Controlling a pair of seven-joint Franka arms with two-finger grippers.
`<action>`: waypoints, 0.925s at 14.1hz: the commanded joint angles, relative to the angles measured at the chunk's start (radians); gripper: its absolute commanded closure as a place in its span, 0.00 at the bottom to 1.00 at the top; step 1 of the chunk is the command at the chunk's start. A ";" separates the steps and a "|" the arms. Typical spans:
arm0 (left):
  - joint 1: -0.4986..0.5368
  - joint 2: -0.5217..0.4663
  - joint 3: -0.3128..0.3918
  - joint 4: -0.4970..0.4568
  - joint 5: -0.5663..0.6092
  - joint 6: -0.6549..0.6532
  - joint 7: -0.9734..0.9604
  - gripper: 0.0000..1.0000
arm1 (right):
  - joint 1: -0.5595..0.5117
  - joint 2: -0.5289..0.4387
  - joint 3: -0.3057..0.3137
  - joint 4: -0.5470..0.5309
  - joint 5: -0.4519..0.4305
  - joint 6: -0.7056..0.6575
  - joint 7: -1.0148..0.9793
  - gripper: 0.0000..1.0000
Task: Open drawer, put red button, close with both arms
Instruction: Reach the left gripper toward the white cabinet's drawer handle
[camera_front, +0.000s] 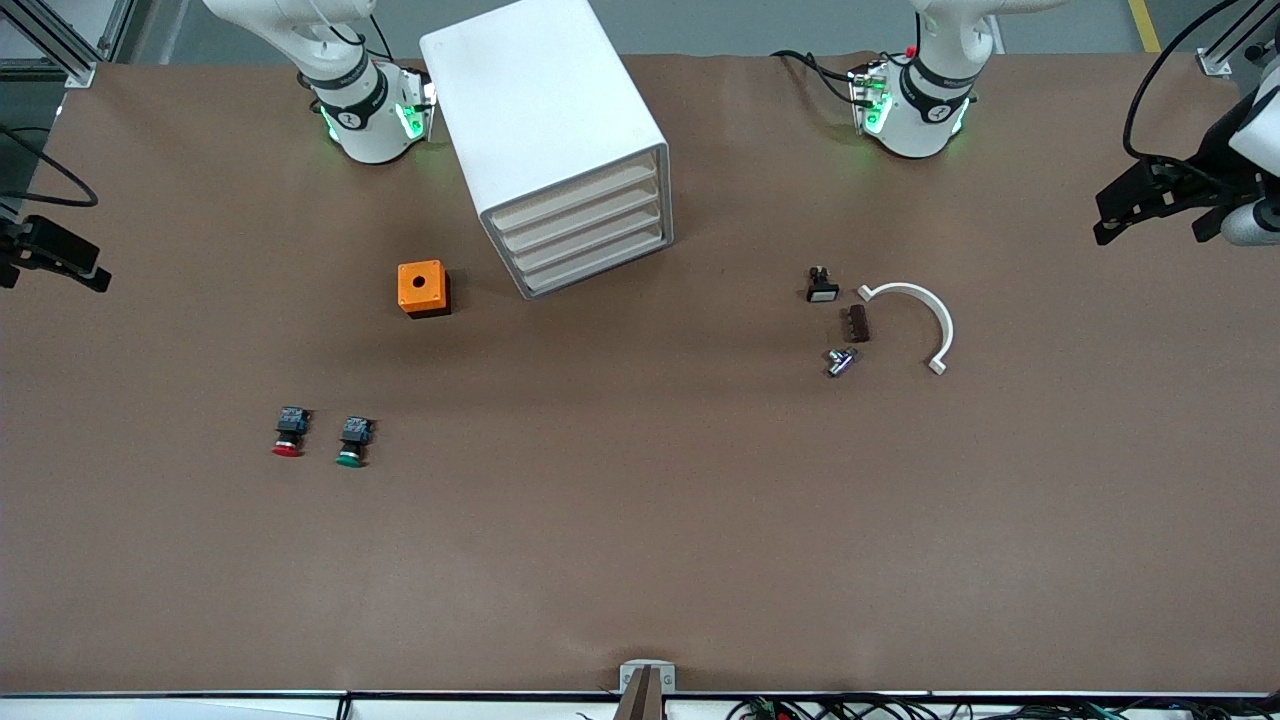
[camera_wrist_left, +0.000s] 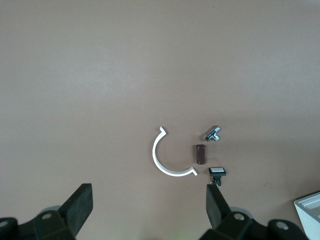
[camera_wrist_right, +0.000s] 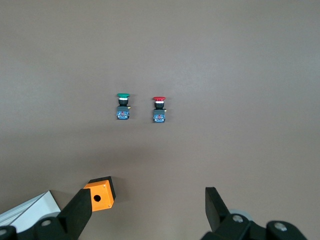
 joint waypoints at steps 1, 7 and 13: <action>0.006 -0.011 -0.001 0.001 -0.015 -0.014 0.001 0.00 | -0.005 0.009 0.012 0.017 -0.007 -0.009 -0.007 0.00; -0.007 0.006 -0.009 -0.005 -0.018 -0.045 -0.022 0.00 | -0.007 0.013 0.012 0.017 -0.008 -0.014 -0.014 0.00; -0.020 0.106 -0.090 -0.003 -0.056 -0.093 -0.008 0.00 | -0.013 0.013 0.012 0.017 -0.010 -0.010 -0.010 0.00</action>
